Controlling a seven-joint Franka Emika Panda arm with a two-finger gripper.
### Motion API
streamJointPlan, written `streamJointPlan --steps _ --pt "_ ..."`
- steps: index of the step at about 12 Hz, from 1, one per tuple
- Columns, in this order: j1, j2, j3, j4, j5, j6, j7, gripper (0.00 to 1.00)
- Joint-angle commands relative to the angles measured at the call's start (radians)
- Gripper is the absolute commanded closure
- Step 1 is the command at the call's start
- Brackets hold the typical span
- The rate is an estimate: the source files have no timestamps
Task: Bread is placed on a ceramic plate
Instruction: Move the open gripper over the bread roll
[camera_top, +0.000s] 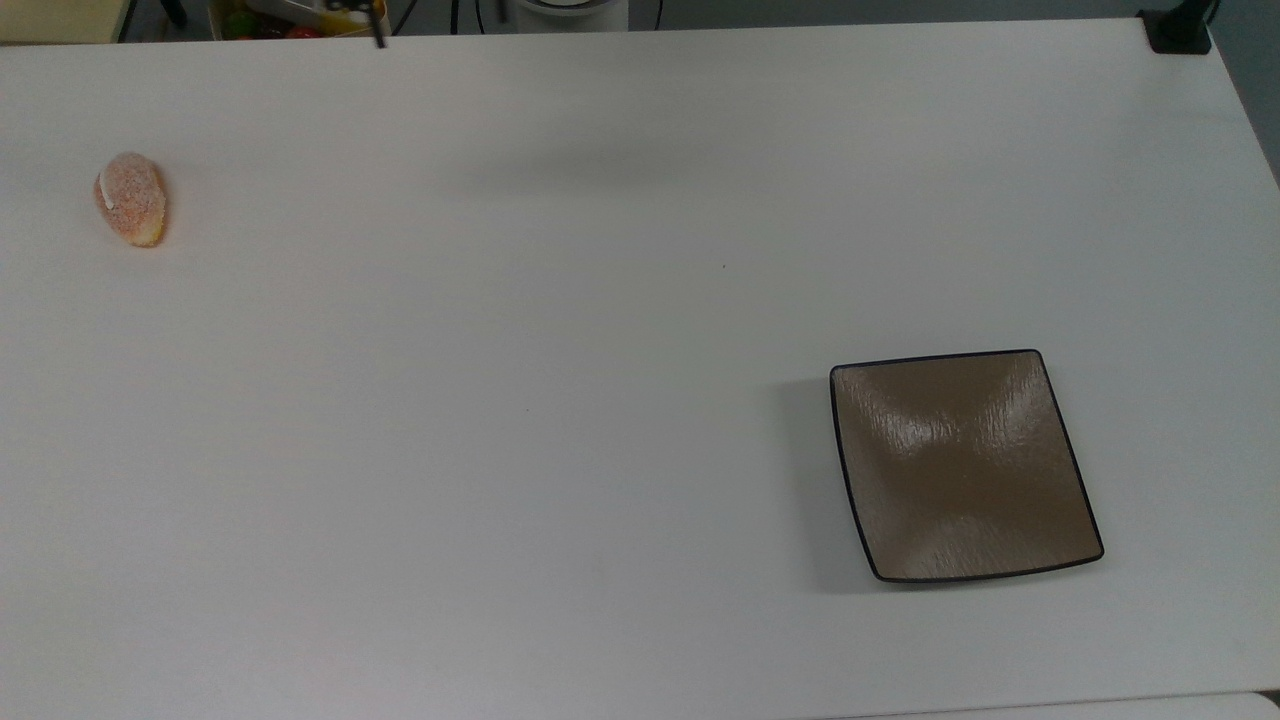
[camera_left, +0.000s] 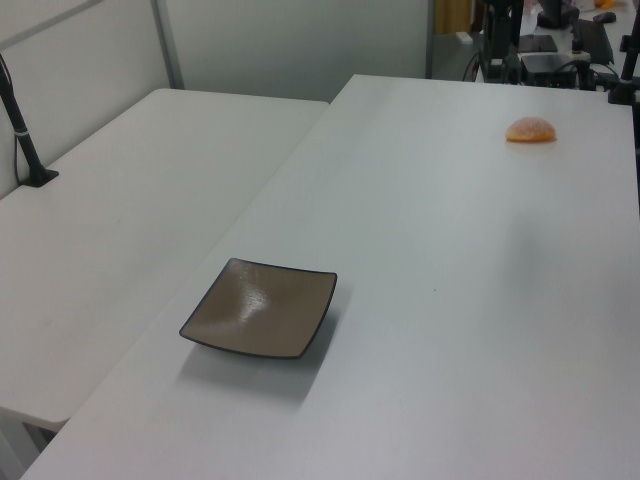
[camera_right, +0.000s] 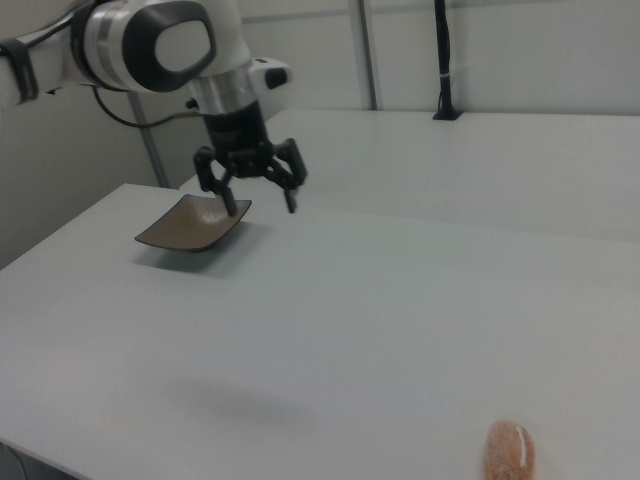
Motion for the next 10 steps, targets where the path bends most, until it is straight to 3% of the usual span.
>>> streamJointPlan --steps 1,5,7,10 --pt "-0.143 0.007 0.008 -0.024 -0.051 0.042 -0.189 0.00" --pt "-0.310 0.087 -0.016 -0.027 -0.058 0.167 -0.419 0.00" --pt "-0.345 0.159 -0.072 -0.032 -0.045 0.281 -0.504 0.00" --pt "-0.374 0.263 -0.078 -0.076 -0.059 0.438 -0.608 0.00"
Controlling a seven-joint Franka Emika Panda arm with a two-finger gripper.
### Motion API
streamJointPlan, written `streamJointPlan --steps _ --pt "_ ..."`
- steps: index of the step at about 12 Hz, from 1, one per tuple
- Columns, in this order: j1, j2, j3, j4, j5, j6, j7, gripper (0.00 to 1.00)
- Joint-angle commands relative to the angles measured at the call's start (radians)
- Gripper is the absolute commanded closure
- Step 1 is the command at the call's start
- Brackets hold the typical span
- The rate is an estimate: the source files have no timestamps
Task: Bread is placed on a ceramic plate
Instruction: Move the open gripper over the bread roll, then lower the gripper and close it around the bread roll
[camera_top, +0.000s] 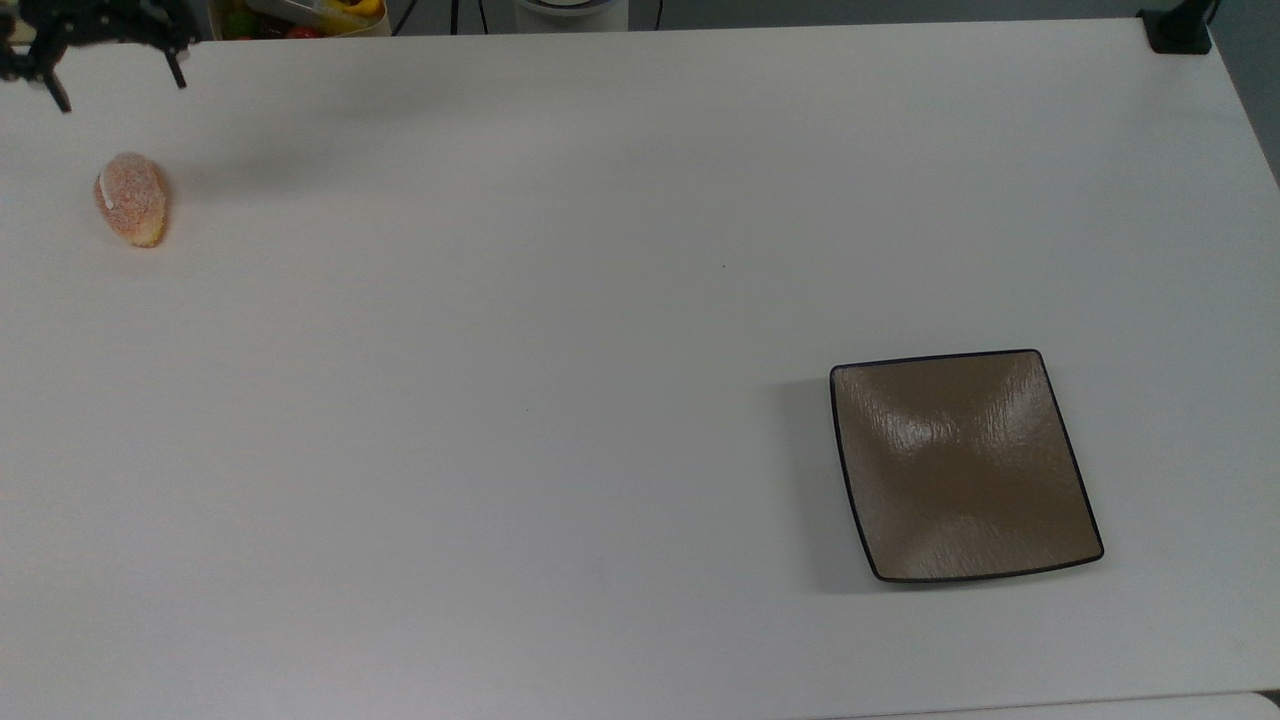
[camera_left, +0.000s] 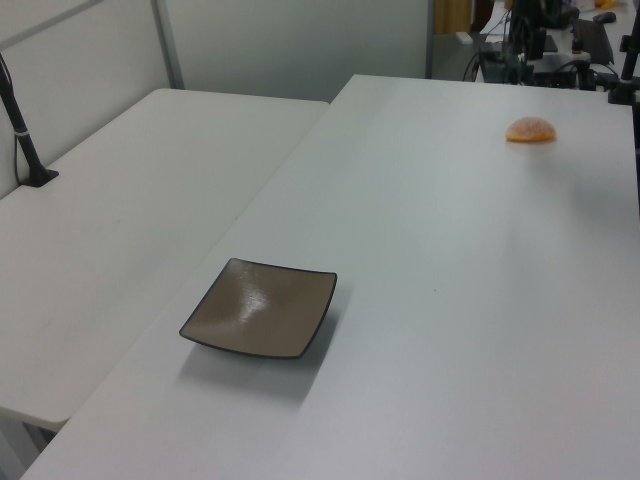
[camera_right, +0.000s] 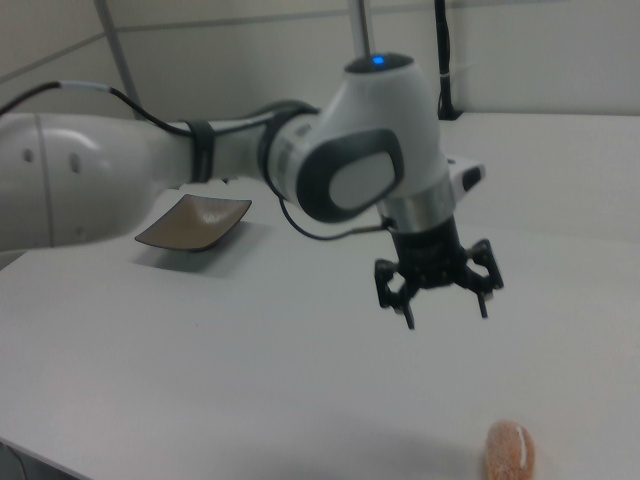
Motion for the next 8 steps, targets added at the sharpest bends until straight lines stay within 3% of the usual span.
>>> streamJointPlan --steps 1,4,6,8 --pt "-0.017 0.096 -0.004 -0.036 -0.010 0.139 -0.086 0.00" --pt "-0.029 0.143 -0.009 -0.115 -0.020 0.280 -0.089 0.00" --pt "-0.029 0.173 -0.024 -0.161 -0.101 0.352 -0.089 0.00" --pt "-0.028 0.198 -0.041 -0.163 -0.114 0.372 -0.089 0.00"
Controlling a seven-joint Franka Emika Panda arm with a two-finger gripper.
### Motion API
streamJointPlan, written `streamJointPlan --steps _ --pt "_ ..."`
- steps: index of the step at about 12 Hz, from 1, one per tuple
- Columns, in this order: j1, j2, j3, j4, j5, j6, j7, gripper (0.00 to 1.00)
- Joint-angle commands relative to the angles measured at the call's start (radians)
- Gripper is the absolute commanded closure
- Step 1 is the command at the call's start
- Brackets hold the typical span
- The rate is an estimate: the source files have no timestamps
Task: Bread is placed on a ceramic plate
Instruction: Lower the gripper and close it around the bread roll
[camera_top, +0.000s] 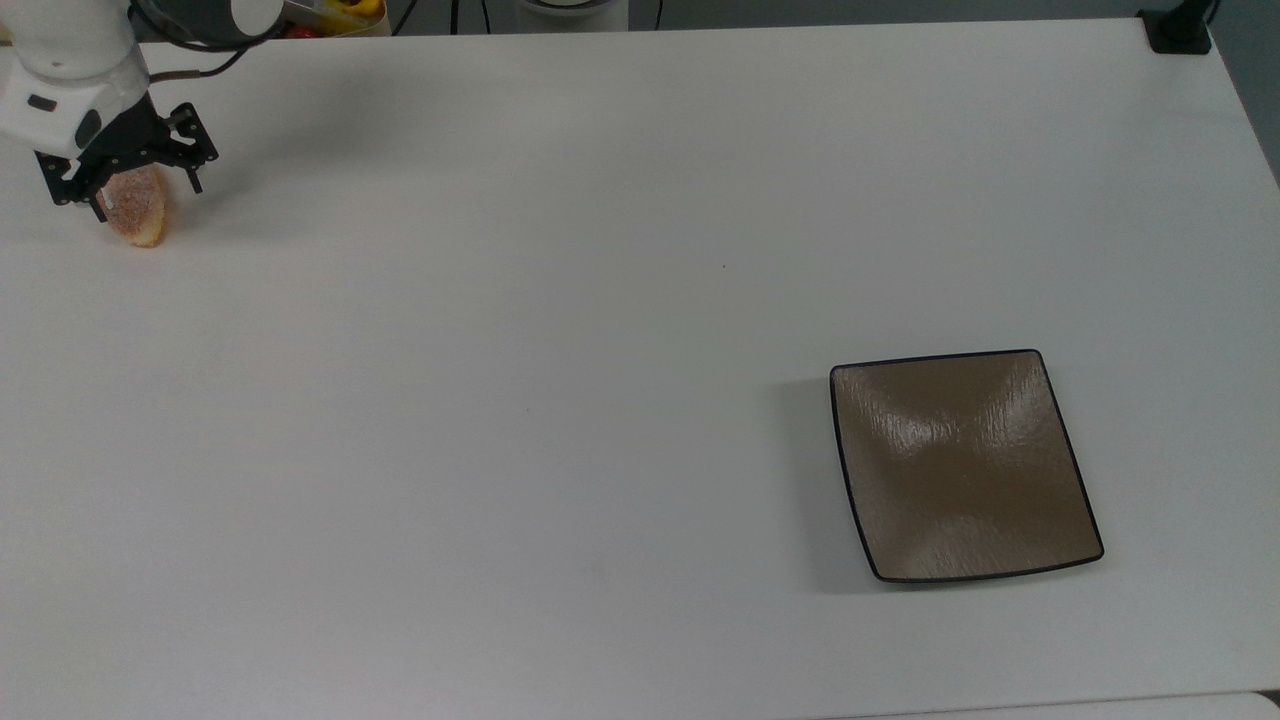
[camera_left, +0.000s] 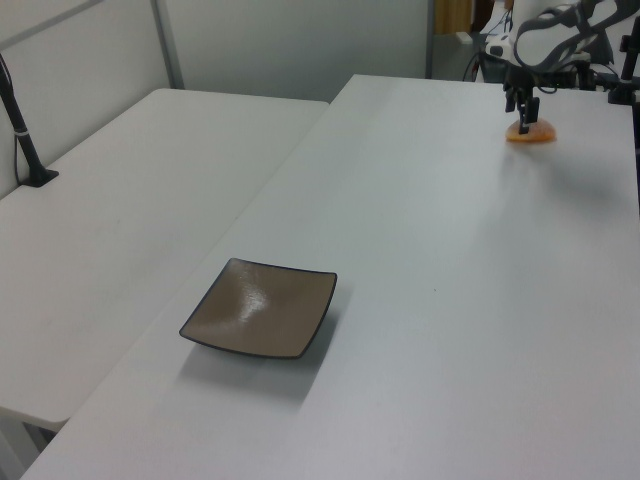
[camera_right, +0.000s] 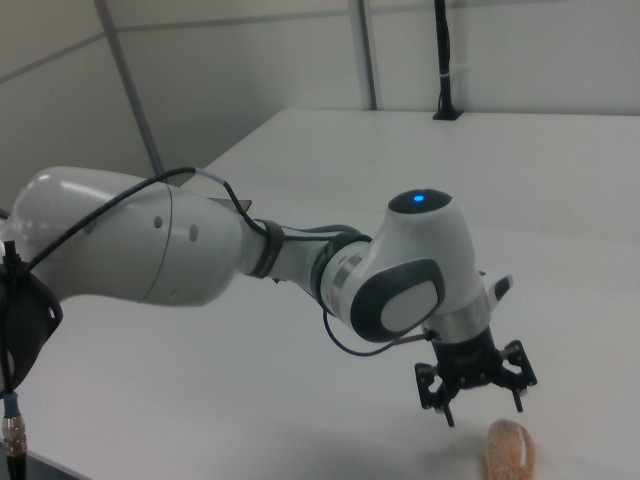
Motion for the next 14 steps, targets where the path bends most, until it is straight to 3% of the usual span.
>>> streamJointPlan --steps 1,7,11,14 --pt "0.004 0.011 -0.030 -0.029 -0.027 0.059 -0.018 0.00" --pt "0.004 0.045 -0.060 -0.060 -0.078 0.145 -0.018 0.00" --pt "0.001 0.039 -0.069 -0.063 -0.079 0.143 -0.020 0.47" --pt "-0.001 0.001 -0.068 -0.060 -0.078 0.102 -0.021 0.70"
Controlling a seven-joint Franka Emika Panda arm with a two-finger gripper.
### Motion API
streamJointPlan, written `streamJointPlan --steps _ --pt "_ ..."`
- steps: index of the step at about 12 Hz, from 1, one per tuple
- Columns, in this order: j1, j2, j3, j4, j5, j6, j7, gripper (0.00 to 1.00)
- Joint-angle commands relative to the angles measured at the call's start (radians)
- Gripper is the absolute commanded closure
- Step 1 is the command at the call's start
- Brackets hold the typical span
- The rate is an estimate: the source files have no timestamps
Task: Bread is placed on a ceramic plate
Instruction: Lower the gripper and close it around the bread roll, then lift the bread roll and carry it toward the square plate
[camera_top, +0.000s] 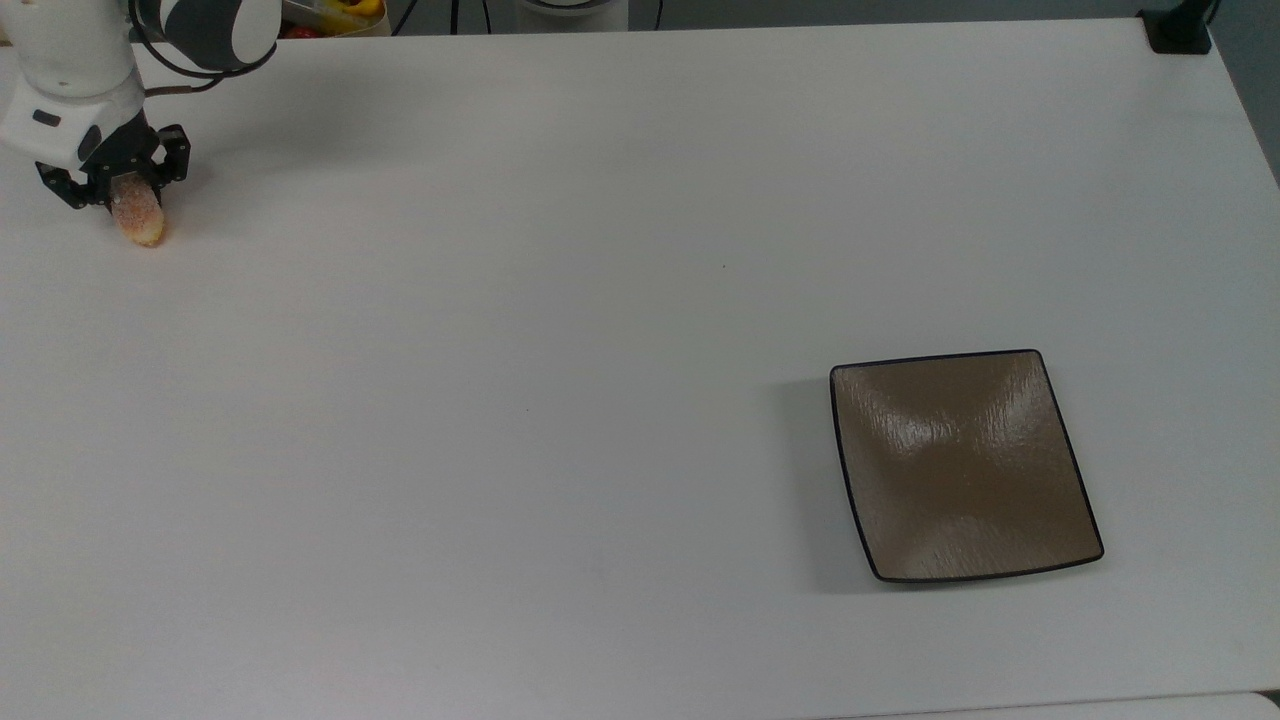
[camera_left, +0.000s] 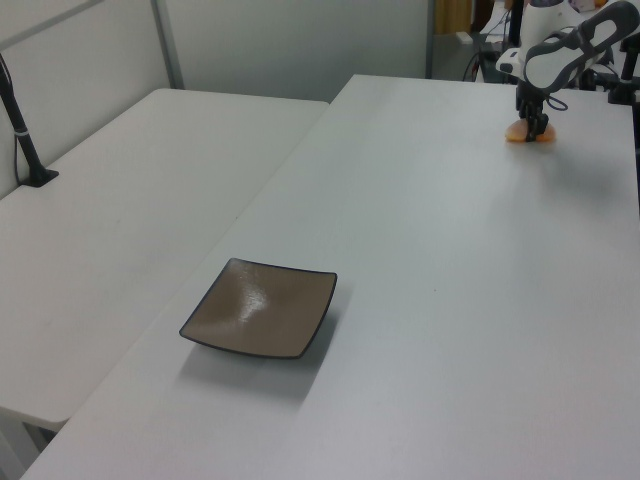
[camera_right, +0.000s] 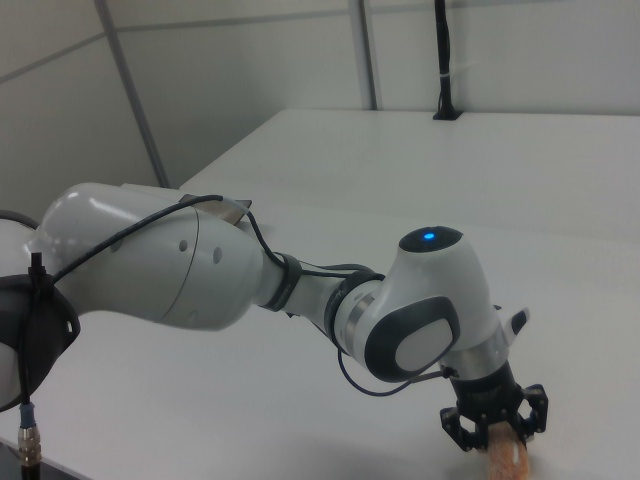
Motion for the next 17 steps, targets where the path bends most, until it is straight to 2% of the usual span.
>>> streamJointPlan --steps 1,4,6,8,12,14,15,17 --pt "0.001 -0.074 -0.006 -0.023 -0.008 -0.053 -0.018 0.71" --pt "0.021 -0.154 -0.006 -0.013 0.029 -0.182 -0.007 0.71" --pt "0.063 -0.228 -0.006 -0.010 0.120 -0.243 -0.003 0.71" --pt "0.121 -0.294 -0.005 0.059 0.182 -0.407 0.052 0.70" --pt "0.277 -0.357 0.007 0.219 0.193 -0.720 0.348 0.70" --pt "0.363 -0.369 0.006 0.282 0.234 -0.846 0.394 0.69" --pt "0.414 -0.383 0.004 0.285 0.254 -0.873 0.451 0.69" --pt "0.513 -0.389 0.006 0.287 0.297 -0.858 0.660 0.68"
